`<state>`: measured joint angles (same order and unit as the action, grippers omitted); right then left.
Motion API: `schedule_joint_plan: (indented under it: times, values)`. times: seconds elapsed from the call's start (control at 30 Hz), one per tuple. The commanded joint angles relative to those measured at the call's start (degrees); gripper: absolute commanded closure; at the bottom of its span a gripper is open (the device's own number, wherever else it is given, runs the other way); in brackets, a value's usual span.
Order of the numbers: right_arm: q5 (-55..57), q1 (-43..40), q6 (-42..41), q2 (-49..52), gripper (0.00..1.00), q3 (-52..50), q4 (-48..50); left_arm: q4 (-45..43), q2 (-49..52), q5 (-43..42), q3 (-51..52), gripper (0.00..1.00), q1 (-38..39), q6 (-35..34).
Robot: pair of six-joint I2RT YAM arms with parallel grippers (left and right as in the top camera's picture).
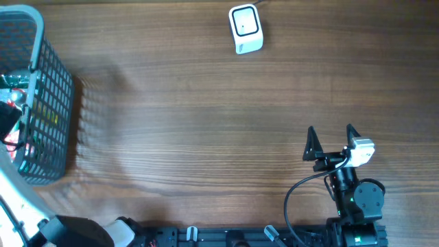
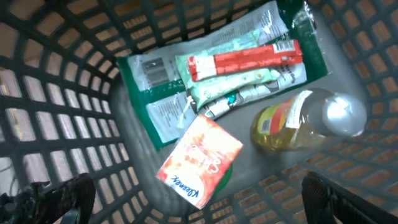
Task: Scan the item barcode
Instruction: 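Reach the left gripper into the basket and grasp the red-white box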
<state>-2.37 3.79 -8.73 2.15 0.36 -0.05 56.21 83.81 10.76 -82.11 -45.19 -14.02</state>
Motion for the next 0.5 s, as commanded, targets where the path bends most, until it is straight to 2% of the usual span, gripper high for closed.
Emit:
schedule_joint_plan:
  times: [0.0,0.17,0.47]
  values:
    - [-0.33,-0.33,-0.35,-0.11,0.00,-0.04,0.15,0.48,5.18,-5.42,1.38,0.00,-0.46,5.29]
    - [-0.31,-0.33,-0.33,-0.11,0.00,-0.04,0.15,0.09,10.73,-6.54,1.38,0.00,-0.46,7.67]
    - [-0.31,-0.33,-0.35,-0.11,0.00,-0.04,0.15,0.37,17.53,-6.91,1.55,0.00,-1.42,7.63]
